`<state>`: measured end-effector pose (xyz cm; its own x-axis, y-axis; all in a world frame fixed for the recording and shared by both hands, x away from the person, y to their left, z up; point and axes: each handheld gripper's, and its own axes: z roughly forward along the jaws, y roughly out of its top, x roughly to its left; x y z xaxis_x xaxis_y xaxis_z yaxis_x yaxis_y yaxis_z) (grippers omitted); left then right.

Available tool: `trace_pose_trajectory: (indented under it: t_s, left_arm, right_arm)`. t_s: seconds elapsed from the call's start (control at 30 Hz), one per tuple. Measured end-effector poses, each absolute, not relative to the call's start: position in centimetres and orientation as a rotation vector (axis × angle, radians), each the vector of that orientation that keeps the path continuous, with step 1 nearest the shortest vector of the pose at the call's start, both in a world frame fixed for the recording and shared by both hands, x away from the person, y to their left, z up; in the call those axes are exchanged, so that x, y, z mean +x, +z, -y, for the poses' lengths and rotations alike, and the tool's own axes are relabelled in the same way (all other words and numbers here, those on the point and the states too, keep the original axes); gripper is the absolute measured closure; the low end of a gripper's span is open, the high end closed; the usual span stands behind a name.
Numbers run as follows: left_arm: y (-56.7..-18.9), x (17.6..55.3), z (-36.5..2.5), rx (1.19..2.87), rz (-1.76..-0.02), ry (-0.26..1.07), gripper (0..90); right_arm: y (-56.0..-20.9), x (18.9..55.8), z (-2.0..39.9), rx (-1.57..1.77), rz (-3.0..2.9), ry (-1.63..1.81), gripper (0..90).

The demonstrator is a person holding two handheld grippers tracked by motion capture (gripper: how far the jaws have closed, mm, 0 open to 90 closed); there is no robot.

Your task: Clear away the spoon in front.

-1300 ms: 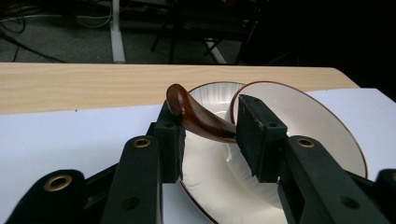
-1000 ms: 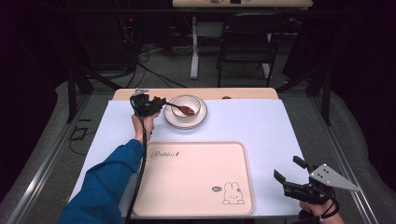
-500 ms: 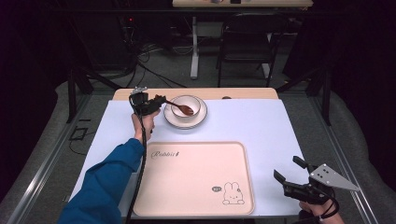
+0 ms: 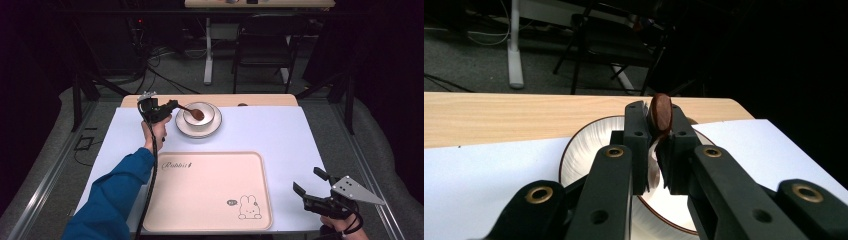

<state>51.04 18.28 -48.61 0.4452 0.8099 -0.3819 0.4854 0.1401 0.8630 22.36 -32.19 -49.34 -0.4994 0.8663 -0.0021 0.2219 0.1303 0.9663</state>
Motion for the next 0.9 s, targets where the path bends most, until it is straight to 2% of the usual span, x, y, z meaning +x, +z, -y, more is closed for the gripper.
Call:
trace_pose_trajectory:
  t_s: [0.47, 0.9]
  left_arm:
    - [-47.8, 50.7, -19.1, 1.492, -1.182, 0.367, 83.8]
    - [-45.3, 49.5, -20.1, 1.516, -1.122, 0.423, 83.8]
  right_arm:
    - [-49.3, 22.4, 32.2, 1.044, -1.816, 1.396, 14.0]
    - [-49.3, 22.3, 32.2, 1.043, -1.816, 1.397, 14.0]
